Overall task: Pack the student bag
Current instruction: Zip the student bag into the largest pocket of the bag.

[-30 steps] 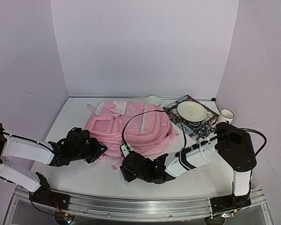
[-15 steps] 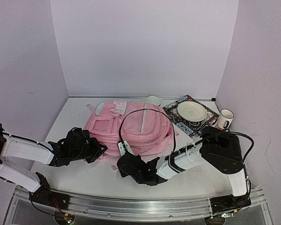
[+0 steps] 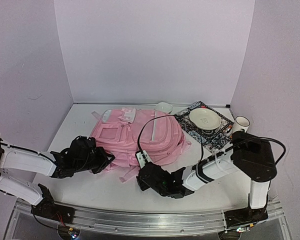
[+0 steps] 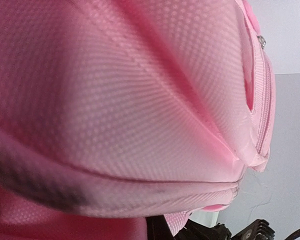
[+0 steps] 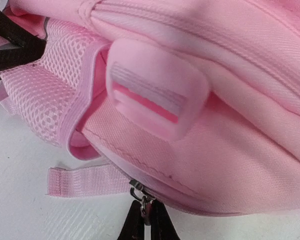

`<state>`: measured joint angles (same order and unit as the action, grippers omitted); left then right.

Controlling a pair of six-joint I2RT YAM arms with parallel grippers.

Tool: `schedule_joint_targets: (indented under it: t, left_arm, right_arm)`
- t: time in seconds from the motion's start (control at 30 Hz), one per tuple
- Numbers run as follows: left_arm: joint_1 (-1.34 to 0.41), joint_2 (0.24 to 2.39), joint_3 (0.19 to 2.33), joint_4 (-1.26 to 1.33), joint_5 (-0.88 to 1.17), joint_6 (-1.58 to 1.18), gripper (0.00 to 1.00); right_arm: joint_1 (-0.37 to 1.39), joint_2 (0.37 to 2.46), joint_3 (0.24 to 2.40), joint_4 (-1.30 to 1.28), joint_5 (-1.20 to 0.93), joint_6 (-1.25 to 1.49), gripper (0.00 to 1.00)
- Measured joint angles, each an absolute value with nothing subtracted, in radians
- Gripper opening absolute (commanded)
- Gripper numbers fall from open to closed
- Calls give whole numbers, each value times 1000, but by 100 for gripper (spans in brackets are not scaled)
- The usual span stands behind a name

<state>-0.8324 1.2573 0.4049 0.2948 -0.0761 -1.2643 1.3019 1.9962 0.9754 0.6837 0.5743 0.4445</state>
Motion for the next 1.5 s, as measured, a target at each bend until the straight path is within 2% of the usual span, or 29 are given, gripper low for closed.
schedule_joint_targets:
  t: [0.3, 0.6, 0.83, 0.93, 1.1, 1.2, 1.3, 1.5]
  left_arm:
    - [-803, 1221, 402, 266, -51, -1183, 0]
    - [-608, 1173, 448, 56, -20, -1024, 0]
    - [-469, 1315, 593, -73, 26, -882, 1]
    - [-411, 1431, 678, -85, 50, -832, 13]
    - [-357, 1517, 777, -98, -6, -762, 53]
    - [-330, 1502, 785, -88, -33, -754, 70]
    - [-321, 1411, 736, -78, -29, -766, 76]
    - [-349, 1110, 541, -71, 66, -838, 78]
  right_arm:
    - [1295, 1793, 829, 548, 525, 439, 0]
    - [1296, 1588, 744, 326, 502, 412, 0]
    - [1305, 1537, 760, 278, 426, 390, 0]
    - [1320, 1590, 817, 280, 382, 377, 0]
    - [1334, 1726, 946, 295, 314, 364, 0]
    - [1339, 1821, 1053, 285, 294, 359, 0]
    - [1343, 1918, 1161, 278, 277, 355, 0]
    - [1346, 2052, 1323, 276, 258, 352, 0]
